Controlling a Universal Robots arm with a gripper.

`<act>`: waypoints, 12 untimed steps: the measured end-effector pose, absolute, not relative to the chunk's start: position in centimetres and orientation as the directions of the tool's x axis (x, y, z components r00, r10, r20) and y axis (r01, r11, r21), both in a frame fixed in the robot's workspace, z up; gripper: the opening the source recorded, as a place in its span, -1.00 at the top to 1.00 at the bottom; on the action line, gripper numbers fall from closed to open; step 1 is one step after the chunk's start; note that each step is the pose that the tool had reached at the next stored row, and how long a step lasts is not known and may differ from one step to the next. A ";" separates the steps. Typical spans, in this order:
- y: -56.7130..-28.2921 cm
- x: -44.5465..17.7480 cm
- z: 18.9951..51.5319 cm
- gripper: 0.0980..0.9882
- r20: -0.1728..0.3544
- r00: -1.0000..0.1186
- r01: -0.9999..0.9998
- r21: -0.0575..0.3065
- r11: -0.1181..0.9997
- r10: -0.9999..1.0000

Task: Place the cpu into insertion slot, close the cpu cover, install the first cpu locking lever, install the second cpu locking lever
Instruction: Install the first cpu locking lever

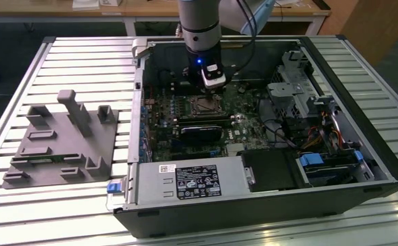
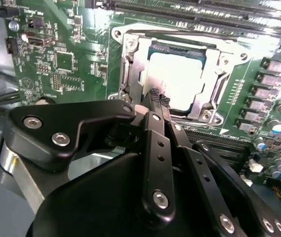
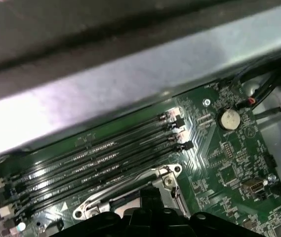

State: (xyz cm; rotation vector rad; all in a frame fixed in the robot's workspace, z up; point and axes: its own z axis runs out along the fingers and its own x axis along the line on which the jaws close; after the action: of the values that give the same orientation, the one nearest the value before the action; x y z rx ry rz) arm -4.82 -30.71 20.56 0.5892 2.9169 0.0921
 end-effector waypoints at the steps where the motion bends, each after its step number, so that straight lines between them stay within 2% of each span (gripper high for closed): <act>1: -30.8 -4.8 20.6 0.98 -0.145 -0.909 0.381 0.089 0.920 0.390; 12: -32.2 -4.6 20.5 0.98 -0.119 -0.913 0.384 0.066 0.921 0.390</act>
State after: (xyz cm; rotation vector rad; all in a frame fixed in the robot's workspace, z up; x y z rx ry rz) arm -4.61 -32.22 20.50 0.5970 2.9513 0.0617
